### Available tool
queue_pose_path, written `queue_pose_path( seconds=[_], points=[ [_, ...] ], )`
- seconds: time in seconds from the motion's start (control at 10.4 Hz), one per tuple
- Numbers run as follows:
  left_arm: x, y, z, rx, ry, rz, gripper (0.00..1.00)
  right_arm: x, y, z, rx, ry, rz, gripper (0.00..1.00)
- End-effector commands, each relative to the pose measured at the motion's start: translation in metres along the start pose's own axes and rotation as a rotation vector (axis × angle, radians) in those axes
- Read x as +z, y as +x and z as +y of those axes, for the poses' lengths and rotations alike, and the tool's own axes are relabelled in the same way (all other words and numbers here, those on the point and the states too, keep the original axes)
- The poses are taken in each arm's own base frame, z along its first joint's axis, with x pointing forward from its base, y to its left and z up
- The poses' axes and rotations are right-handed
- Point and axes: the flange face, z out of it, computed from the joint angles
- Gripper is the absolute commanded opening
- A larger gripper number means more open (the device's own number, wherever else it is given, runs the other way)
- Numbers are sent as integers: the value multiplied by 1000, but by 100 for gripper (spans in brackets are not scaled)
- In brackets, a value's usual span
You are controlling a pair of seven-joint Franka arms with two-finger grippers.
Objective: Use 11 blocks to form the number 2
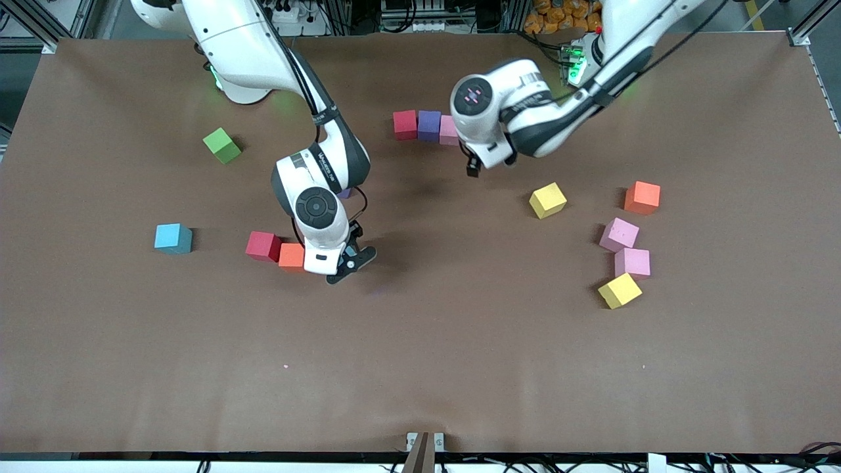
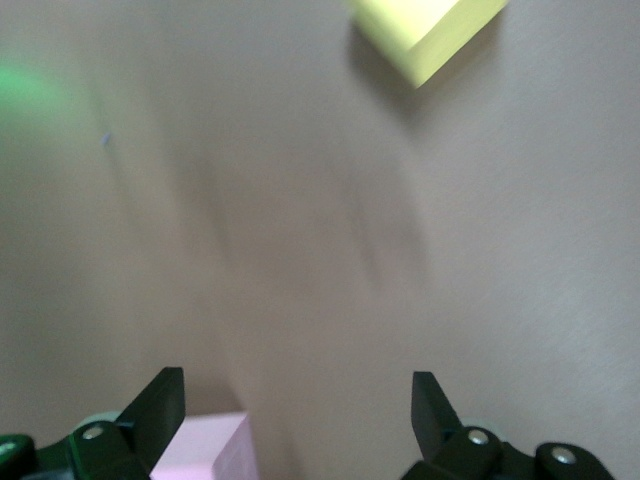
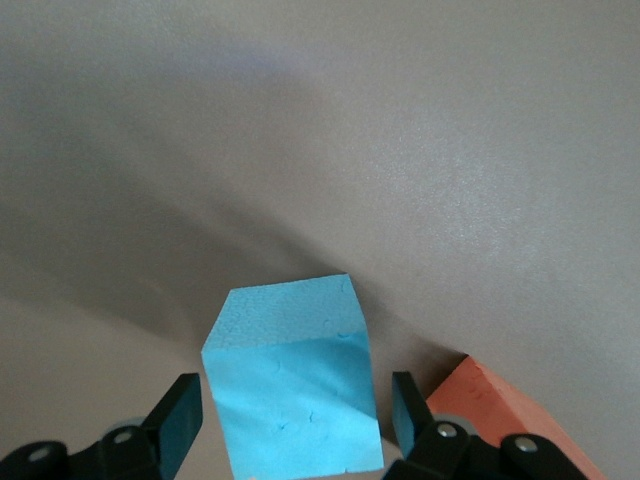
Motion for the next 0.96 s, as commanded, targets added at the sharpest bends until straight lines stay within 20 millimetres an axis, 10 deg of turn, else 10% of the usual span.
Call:
queue_pose_path(
  seconds=[0.0,0.38,0.87],
  points=[
    [-10,45,17,139,-18,11,100,6,-2,3,-3,10,15,75],
    [-7,102,41,323,-95,137,100,3,-2,0,38,47,8,8],
    [5,139,42,562,-64,149,100,-40,11,-41,286,98,-50,8]
  ],
)
